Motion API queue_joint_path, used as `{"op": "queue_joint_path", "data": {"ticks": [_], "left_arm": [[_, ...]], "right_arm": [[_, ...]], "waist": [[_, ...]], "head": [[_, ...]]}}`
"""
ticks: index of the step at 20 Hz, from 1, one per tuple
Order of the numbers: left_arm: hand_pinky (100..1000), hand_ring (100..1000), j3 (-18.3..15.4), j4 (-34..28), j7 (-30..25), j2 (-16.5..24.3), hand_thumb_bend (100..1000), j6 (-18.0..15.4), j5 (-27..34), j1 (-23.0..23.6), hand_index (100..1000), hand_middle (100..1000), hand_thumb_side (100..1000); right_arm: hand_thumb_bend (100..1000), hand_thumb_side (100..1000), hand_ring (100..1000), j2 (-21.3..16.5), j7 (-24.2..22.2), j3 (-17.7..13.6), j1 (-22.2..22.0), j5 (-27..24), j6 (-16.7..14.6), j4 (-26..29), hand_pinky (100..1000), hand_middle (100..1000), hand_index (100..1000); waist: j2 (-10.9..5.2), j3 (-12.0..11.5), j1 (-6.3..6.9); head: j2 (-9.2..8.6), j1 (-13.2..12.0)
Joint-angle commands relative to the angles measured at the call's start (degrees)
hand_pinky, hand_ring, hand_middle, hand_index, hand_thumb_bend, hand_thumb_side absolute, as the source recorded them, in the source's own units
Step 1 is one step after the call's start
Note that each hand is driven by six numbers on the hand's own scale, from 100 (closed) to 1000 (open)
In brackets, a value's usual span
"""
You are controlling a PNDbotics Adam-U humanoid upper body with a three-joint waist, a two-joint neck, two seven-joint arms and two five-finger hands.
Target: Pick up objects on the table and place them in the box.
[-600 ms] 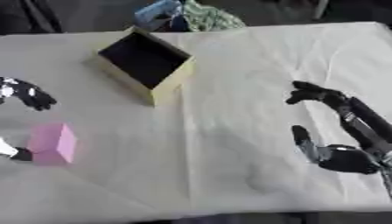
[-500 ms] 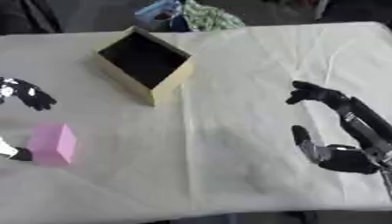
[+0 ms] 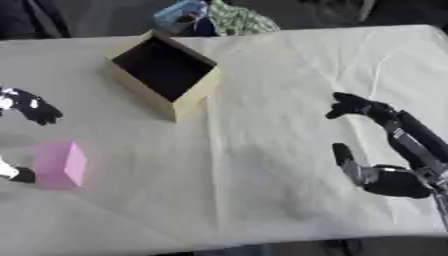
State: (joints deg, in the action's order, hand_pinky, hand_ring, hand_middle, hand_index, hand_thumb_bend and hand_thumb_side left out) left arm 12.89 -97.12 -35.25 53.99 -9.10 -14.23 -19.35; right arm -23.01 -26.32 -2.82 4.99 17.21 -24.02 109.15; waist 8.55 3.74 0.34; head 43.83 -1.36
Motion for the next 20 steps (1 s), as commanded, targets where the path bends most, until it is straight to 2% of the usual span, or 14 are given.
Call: {"op": "queue_joint_path", "data": {"ticks": [1, 15, 20], "left_arm": [[756, 718, 0.0, 0.4, -0.4, 1.2, 714, -0.1, -1.3, -1.4, 872, 688, 318], [750, 711, 3.5, 5.1, -3.7, -1.3, 706, -1.4, -4.6, -4.2, 864, 678, 294], [750, 711, 4.0, 6.4, -2.3, -2.2, 702, -1.2, -6.4, -4.7, 868, 680, 281]], "right_arm": [[100, 421, 882, -1.1, -0.2, -0.3, 0.4, -0.1, -0.1, 0.5, 891, 739, 1000], [100, 425, 883, -1.0, -0.5, -0.1, 0.5, -0.2, -0.2, 0.4, 891, 738, 1000], [100, 430, 883, -0.8, -0.5, -0.2, 0.5, -0.2, -0.1, 0.4, 891, 738, 1000]], "waist": [[-0.55, 0.0, 0.11], [-0.44, 0.5, 0.14], [-0.33, 0.7, 0.1]], "head": [[0.29, 0.0], [0.29, -0.2], [0.29, -0.2]]}}
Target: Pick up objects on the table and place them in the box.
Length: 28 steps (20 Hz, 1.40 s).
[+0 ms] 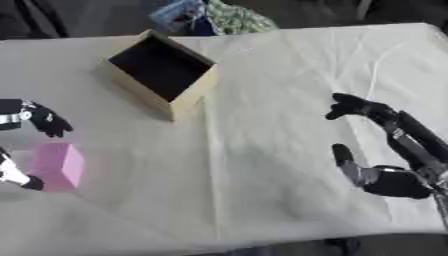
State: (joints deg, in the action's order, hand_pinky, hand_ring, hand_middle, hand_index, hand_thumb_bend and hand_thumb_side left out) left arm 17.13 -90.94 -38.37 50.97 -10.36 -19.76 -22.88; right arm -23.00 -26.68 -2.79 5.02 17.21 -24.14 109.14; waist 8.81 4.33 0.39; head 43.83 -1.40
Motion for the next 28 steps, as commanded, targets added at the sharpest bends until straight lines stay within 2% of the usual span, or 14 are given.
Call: {"op": "queue_joint_path", "data": {"ticks": [1, 5, 10, 12, 13, 15, 18, 23, 28], "left_arm": [[750, 711, -0.1, 0.4, 1.2, 0.6, 701, 0.0, -1.2, -1.1, 869, 680, 279], [746, 707, 0.3, 1.0, 1.8, 0.2, 693, -0.2, -2.3, -1.1, 864, 674, 268], [732, 665, 0.9, 1.3, 1.3, -0.2, 653, -0.7, -3.0, -1.1, 838, 624, 221], [720, 636, 1.0, 1.4, 0.9, -0.3, 619, -0.9, -3.0, -1.2, 820, 595, 188], [695, 589, 1.0, 1.4, 0.7, -0.3, 553, -0.9, -3.0, -1.2, 779, 545, 136], [666, 535, 0.8, 1.3, 0.6, -0.3, 486, -1.0, -2.9, -1.3, 722, 485, 100], [648, 500, -0.5, 0.2, 1.2, -0.2, 445, -1.3, -2.4, -1.9, 683, 448, 100], [656, 503, -3.2, -2.3, 2.4, 0.6, 448, -1.6, -1.5, -5.3, 690, 449, 100], [659, 509, -3.9, -0.5, 2.4, -0.4, 453, -2.0, -1.9, -12.2, 689, 446, 100]], "right_arm": [[100, 429, 883, -0.8, -0.1, -0.2, 0.5, -0.2, 0.0, 0.4, 891, 738, 1000], [100, 430, 882, -0.8, -0.1, -0.3, 0.5, -0.2, 0.0, 0.4, 891, 737, 1000], [100, 431, 883, -0.8, -0.2, -0.3, 0.5, -0.3, 0.0, 0.3, 891, 737, 1000], [100, 432, 883, -0.8, -0.2, -0.3, 0.5, -0.3, 0.0, 0.3, 891, 737, 1000], [100, 432, 882, -0.8, -0.2, -0.3, 0.5, -0.3, 0.0, 0.3, 891, 737, 1000], [100, 432, 883, -0.8, -0.1, -0.3, 0.5, -0.3, 0.0, 0.3, 891, 737, 1000], [100, 433, 883, -0.7, -0.1, -0.3, 0.5, -0.3, 0.0, 0.3, 891, 737, 1000], [100, 442, 883, -0.7, -0.2, -0.2, 0.4, -0.3, 0.0, 0.3, 891, 737, 1000], [100, 445, 883, -0.5, -0.6, 0.2, 0.6, -0.5, -0.1, 0.3, 892, 737, 1000]], "waist": [[-0.58, 0.1, 0.04], [-0.56, 0.2, 0.07], [-0.56, 0.2, 0.09], [-0.56, 0.2, 0.08], [-0.56, 0.2, 0.07], [-0.56, 0.2, 0.05], [-0.56, 0.1, 0.04], [-0.61, 0.1, 0.04], [-0.43, 0.8, -0.02]], "head": [[0.29, -0.2], [0.29, -0.2], [0.29, -0.2], [0.29, -0.3], [0.29, -0.3], [0.29, -0.3], [0.29, -0.2], [0.29, -0.3], [0.29, -0.8]]}}
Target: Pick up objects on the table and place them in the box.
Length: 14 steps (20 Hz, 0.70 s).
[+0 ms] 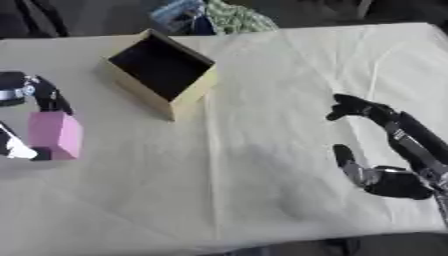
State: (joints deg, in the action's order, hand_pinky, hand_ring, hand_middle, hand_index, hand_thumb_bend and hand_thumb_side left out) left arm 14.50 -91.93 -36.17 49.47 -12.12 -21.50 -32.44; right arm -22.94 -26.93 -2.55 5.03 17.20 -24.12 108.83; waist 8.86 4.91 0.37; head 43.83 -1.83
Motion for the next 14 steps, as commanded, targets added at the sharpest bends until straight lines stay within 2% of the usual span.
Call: {"op": "queue_joint_path", "data": {"ticks": [1, 5, 14], "left_arm": [[659, 509, -1.2, 1.6, 0.1, 0.5, 455, -0.4, -0.4, -4.3, 689, 446, 100], [660, 511, -0.9, 6.9, 0.0, -3.3, 461, -0.3, -2.7, -10.2, 688, 446, 100], [659, 512, -1.9, 20.7, 0.6, -15.9, 467, 3.3, -11.0, -22.1, 685, 445, 105]], "right_arm": [[100, 446, 883, -0.6, -0.4, 0.0, 0.7, -0.5, -0.2, 0.6, 892, 737, 1000], [100, 456, 883, -0.3, -0.7, 0.3, 1.0, -0.8, -0.3, 0.6, 892, 736, 1000], [100, 458, 883, 0.3, -2.1, 1.5, 2.0, -1.6, -0.8, 0.6, 893, 736, 1000]], "waist": [[-0.4, 0.3, -0.01], [-0.03, 1.3, -0.09], [0.99, 4.0, -0.65]], "head": [[0.29, -0.4], [0.29, -1.0], [0.29, -2.5]]}}
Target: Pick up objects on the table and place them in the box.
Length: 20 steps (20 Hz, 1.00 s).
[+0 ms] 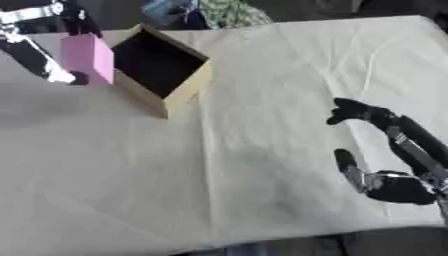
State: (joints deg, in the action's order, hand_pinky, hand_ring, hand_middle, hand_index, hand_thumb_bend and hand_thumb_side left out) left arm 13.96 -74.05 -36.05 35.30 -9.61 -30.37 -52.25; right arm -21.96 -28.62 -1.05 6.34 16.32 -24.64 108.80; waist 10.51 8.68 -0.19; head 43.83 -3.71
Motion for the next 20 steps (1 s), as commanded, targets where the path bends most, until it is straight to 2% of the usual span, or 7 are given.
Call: {"op": "queue_joint_path", "data": {"ticks": [1, 7, 11, 13, 14, 16, 20], "left_arm": [[659, 512, -1.6, 4.5, 0.9, -2.8, 467, 0.9, -3.2, -3.1, 685, 445, 105], [659, 514, -3.5, 13.8, 5.2, -7.4, 475, -0.1, -8.9, -6.1, 688, 447, 109], [659, 514, -4.2, 19.2, 8.4, -8.8, 475, -2.9, -12.5, -7.1, 688, 447, 109], [659, 514, -4.6, 20.7, 9.7, -9.2, 475, -4.3, -14.4, -7.3, 688, 447, 109], [667, 536, -4.9, 21.2, 10.2, -9.5, 511, -4.8, -15.6, -7.5, 715, 475, 141], [672, 547, -5.8, 22.0, 11.9, -11.5, 528, -4.7, -17.9, -7.8, 731, 498, 157], [688, 576, -5.5, 23.9, 14.1, -13.8, 559, -5.9, -21.8, -7.8, 770, 532, 185]], "right_arm": [[100, 458, 883, -0.6, -0.5, 0.1, 0.7, -0.8, -0.3, 0.7, 893, 736, 1000], [100, 458, 884, -0.1, -1.3, 0.8, 1.4, -1.2, -0.6, 0.7, 894, 736, 1000], [100, 458, 884, 0.0, -1.6, 0.8, 1.5, -1.4, -0.6, 0.6, 894, 736, 1000], [100, 458, 884, 0.0, -1.6, 0.8, 1.5, -1.4, -0.6, 0.6, 894, 736, 1000], [100, 458, 884, 0.0, -1.7, 0.9, 1.5, -1.5, -0.6, 0.6, 895, 736, 1000], [100, 459, 884, 0.2, -2.0, 1.2, 1.8, -1.6, -0.7, 0.6, 895, 735, 1000], [100, 459, 884, 0.3, -2.3, 1.3, 2.0, -1.8, -0.8, 0.6, 895, 735, 1000]], "waist": [[-0.55, 0.6, -0.12], [0.2, 2.6, -0.24], [0.27, 2.9, -0.29], [0.28, 2.8, -0.31], [0.38, 3.0, -0.35], [0.65, 4.0, -0.31], [0.71, 4.4, -0.27]], "head": [[0.29, -0.9], [0.29, -2.0], [0.29, -2.1], [0.29, -2.1], [0.29, -2.2], [0.29, -2.7], [0.29, -2.8]]}}
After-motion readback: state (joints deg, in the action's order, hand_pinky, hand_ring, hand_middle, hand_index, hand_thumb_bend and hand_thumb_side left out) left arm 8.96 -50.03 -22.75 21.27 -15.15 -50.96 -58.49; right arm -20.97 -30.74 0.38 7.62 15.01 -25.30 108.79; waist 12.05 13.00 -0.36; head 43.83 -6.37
